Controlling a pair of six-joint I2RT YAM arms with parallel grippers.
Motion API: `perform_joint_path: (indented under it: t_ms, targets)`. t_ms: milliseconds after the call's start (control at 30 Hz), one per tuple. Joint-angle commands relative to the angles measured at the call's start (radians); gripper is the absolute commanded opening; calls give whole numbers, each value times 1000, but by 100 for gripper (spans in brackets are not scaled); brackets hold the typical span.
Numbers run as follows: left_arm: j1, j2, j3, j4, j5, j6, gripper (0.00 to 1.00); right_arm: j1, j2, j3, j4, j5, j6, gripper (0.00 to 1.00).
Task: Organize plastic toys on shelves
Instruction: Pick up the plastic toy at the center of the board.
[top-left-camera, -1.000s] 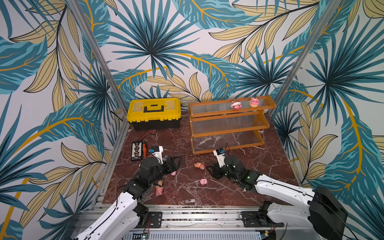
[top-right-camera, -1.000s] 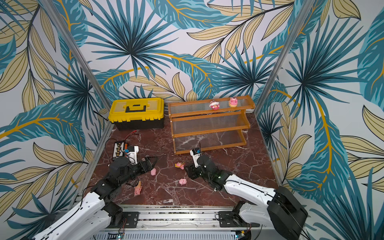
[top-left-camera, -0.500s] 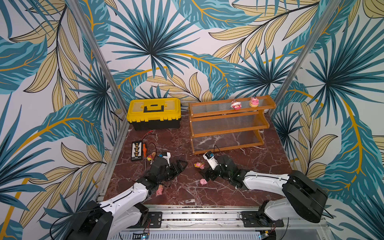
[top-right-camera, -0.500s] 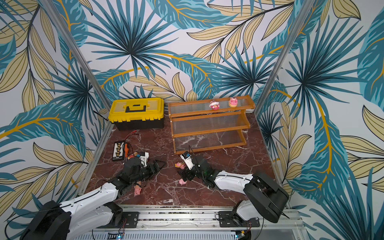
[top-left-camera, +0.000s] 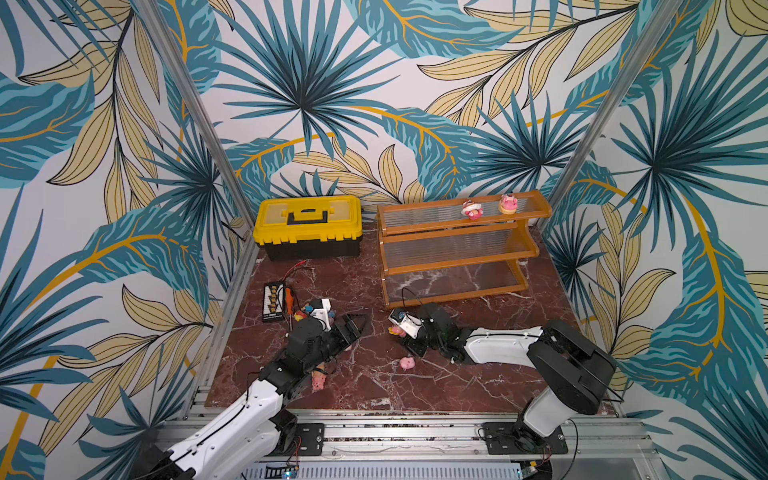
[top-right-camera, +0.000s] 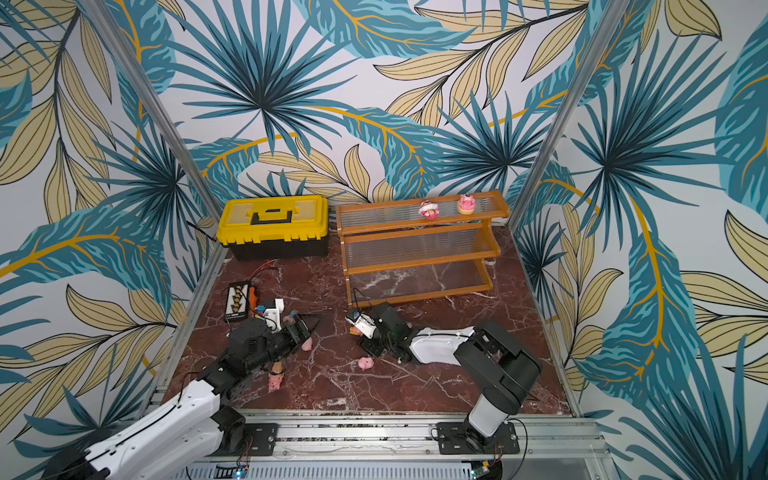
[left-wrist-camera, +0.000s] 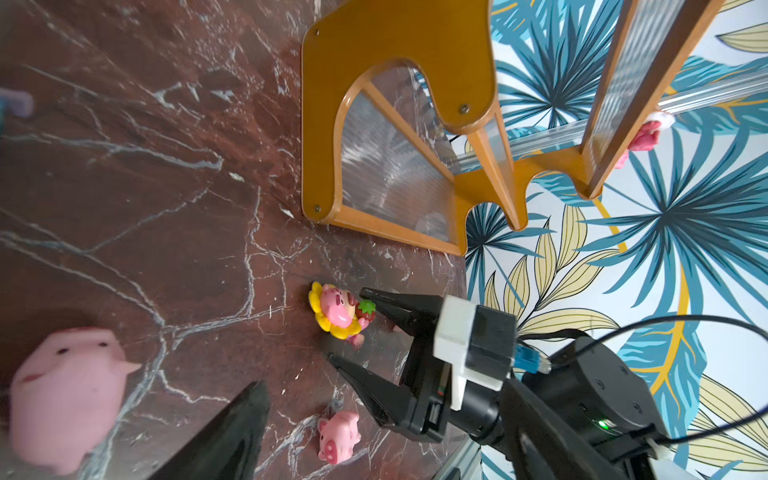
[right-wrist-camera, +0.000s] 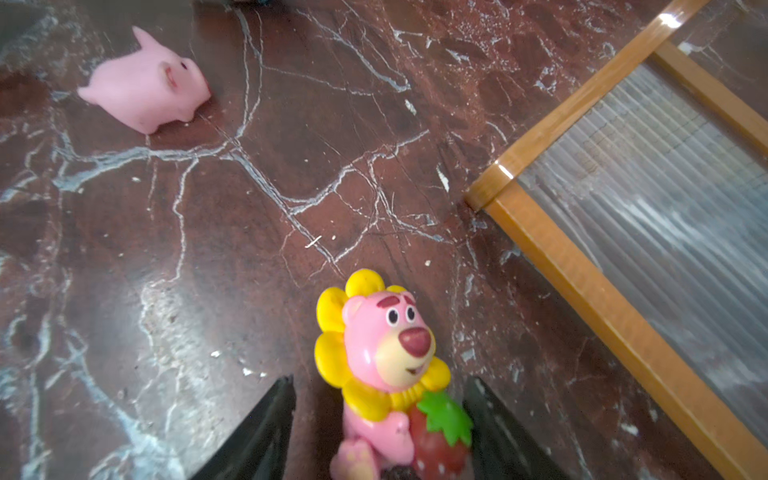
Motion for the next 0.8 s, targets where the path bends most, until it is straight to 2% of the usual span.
perform_joint_path:
  t_ms: [0, 333, 500, 600, 767]
  targets:
    - [13, -58, -26, -90, -50, 18, 90, -2, 36, 29, -40, 8, -44, 61]
    - [25, -106, -6, -149, -59, 34, 90, -2, 67, 36, -52, -12, -63, 36]
    - [29, -109, 11, -168, -57, 43, 90, -2, 25, 19, -35, -13, -30, 30]
    - [30, -118, 30, -194, -61, 62, 90, -2, -73, -4, -41, -6, 11, 26]
    - [32, -167, 78, -278, -110, 118, 90, 1, -392, -13, -159, 12, 127, 24]
